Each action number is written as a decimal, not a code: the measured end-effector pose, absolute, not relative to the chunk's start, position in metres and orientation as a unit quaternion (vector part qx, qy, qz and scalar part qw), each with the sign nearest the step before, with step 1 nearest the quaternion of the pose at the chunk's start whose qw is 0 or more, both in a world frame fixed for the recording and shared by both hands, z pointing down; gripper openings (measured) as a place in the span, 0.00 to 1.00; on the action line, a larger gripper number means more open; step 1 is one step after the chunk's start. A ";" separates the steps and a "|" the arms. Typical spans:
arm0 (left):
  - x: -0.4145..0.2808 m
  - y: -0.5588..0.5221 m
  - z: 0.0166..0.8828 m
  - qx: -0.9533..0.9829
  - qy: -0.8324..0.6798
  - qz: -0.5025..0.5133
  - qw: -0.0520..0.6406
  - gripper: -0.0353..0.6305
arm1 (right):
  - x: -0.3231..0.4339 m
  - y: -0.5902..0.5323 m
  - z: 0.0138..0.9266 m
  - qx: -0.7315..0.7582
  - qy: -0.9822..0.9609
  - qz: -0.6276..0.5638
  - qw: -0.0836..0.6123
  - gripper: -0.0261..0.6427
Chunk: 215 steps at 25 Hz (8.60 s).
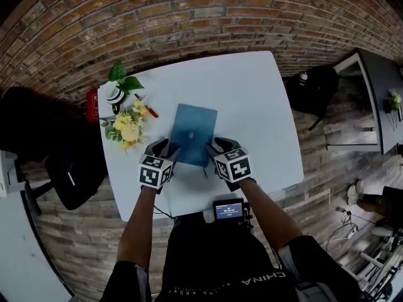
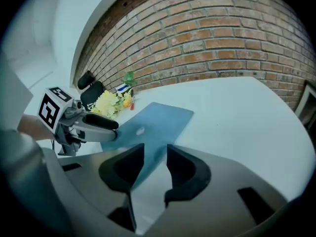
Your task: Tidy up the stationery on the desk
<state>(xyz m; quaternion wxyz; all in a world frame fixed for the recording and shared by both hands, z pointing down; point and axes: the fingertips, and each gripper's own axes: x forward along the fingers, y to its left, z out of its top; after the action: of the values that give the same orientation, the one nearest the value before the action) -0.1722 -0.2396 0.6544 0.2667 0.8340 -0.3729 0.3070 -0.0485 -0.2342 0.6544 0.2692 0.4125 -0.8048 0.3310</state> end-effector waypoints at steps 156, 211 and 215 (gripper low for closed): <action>-0.112 -0.144 0.552 0.828 -0.318 0.212 0.411 0.38 | -0.141 -0.180 0.529 0.214 -0.915 0.269 0.209 0.11; -0.064 -0.167 0.562 0.781 -0.260 0.020 0.568 0.17 | -0.055 -0.203 0.571 0.334 -0.863 0.301 0.230 0.05; -0.087 -0.166 0.574 0.768 -0.274 0.013 0.579 0.17 | -0.079 -0.202 0.583 0.319 -0.865 0.309 0.236 0.05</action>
<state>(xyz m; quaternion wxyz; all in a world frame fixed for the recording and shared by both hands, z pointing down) -0.0872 -0.1655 0.5744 0.5786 0.7682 -0.2738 0.0134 -0.0789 -0.2016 0.5835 0.2360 0.3186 -0.8646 0.3088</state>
